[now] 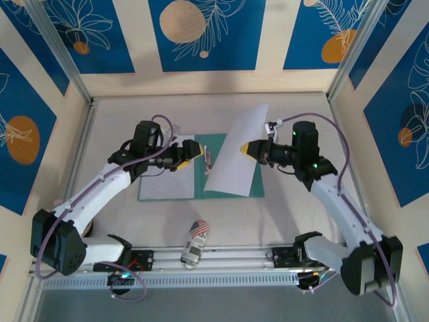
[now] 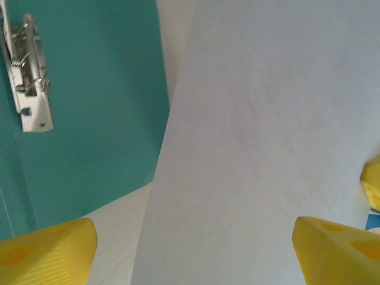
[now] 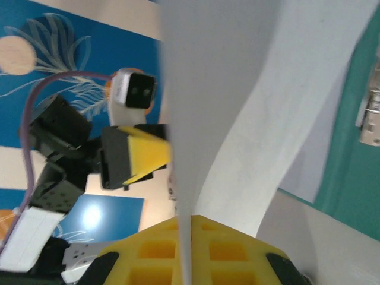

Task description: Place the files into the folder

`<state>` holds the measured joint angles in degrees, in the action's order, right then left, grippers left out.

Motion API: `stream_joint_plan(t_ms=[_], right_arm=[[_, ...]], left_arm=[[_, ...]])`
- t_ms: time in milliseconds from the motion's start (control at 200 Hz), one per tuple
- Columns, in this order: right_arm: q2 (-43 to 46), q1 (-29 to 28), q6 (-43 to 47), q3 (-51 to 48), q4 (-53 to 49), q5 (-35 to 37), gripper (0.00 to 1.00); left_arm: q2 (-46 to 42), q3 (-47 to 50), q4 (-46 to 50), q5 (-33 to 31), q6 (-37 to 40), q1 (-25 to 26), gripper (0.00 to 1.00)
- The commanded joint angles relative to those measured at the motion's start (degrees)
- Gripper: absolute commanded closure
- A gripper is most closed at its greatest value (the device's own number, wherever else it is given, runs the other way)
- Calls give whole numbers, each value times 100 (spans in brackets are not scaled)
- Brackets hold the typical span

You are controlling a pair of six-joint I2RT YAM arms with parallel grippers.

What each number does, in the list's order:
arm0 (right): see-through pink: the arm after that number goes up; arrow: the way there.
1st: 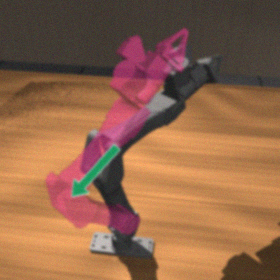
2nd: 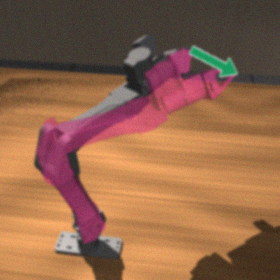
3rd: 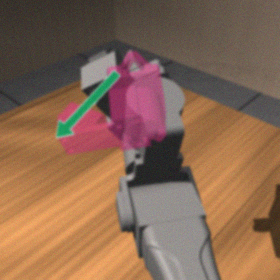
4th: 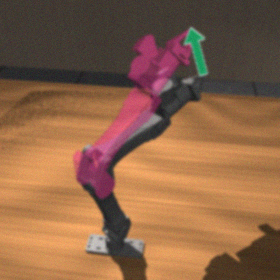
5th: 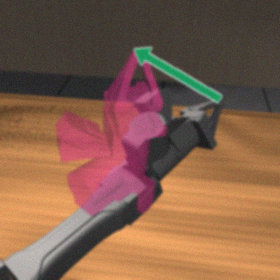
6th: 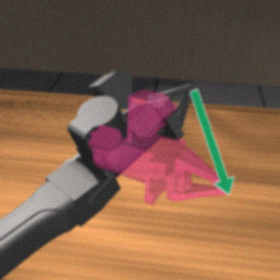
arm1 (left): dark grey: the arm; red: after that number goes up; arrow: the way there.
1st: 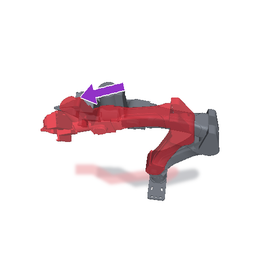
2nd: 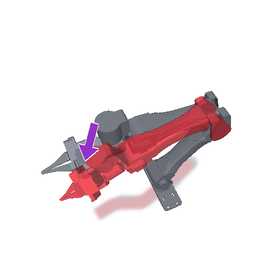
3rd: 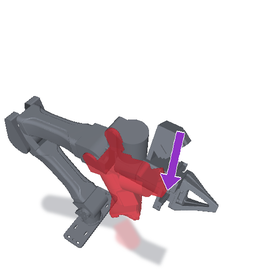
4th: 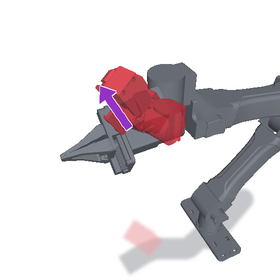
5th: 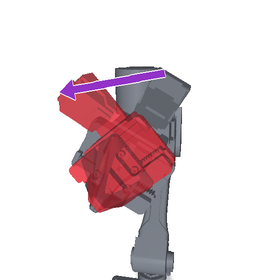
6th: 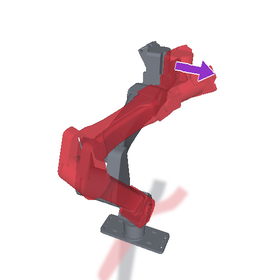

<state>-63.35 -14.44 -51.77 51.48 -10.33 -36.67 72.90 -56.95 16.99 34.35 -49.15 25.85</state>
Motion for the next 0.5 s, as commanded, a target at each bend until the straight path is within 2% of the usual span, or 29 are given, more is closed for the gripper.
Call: stream_joint_plan(t_ms=[0,255,390,495], right_arm=[[-661,-125,601,621,-1288,284,100],[-2357,-679,816,2250,-1970,553,100],[-2848,-984,993,2979,-2187,601,100],[-2975,-1061,1119,3082,-2202,722,100]], left_arm=[[56,164,-1,311,119,-129,14],[110,240,173,358,324,-321,15],[131,236,258,353,410,-417,15],[153,221,295,345,447,-466,15]])
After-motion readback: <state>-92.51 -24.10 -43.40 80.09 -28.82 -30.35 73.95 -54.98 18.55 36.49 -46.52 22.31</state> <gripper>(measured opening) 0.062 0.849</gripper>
